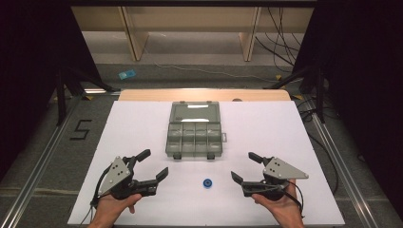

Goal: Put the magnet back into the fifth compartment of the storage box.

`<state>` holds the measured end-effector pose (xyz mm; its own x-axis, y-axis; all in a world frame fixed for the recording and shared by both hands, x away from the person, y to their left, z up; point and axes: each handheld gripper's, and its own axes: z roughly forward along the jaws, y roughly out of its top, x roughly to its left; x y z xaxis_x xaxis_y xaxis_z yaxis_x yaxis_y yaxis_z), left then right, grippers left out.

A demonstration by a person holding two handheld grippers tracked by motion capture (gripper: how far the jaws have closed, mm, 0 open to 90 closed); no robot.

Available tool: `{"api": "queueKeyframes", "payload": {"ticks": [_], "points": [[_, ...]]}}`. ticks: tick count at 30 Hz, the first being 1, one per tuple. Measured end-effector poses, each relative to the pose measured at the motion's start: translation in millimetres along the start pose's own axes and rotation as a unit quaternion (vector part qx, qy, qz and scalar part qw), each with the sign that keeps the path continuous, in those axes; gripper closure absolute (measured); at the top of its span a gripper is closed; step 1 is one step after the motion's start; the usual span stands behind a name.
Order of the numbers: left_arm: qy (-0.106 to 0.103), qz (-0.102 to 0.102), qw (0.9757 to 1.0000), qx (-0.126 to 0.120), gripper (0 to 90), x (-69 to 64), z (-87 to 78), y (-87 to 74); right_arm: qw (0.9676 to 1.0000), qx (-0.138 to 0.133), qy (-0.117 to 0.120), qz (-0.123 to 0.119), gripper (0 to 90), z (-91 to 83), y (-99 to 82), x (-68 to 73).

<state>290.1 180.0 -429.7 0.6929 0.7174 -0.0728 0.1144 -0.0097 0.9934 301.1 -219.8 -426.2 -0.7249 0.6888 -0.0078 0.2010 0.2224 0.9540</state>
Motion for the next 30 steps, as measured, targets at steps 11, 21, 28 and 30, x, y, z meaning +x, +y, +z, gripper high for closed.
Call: {"api": "queueKeyframes", "payload": {"ticks": [11, 21, 28, 30], "points": [[0.001, 0.000, 1.0000, 0.001, 15.5, 0.4, 0.0, -0.1, 0.9989, 0.027, 0.022, -0.032, 15.6, 8.3, 6.3, 7.5], [-0.002, -0.001, 1.0000, -0.002, 15.5, 1.1, 1.3, -0.9, 0.9936, 0.081, 0.054, -0.058, 17.1, 22.3, 15.3, 10.1], [-0.002, -0.003, 1.0000, -0.004, 15.5, 0.9, 1.4, -0.9, 0.9872, 0.120, 0.066, -0.082, 17.9, 33.5, 23.0, 12.7], [-0.002, -0.002, 1.0000, -0.004, 15.5, 1.1, 1.3, -0.8, 0.9839, 0.135, 0.071, -0.093, 18.1, 38.5, 25.4, 14.2]]}}
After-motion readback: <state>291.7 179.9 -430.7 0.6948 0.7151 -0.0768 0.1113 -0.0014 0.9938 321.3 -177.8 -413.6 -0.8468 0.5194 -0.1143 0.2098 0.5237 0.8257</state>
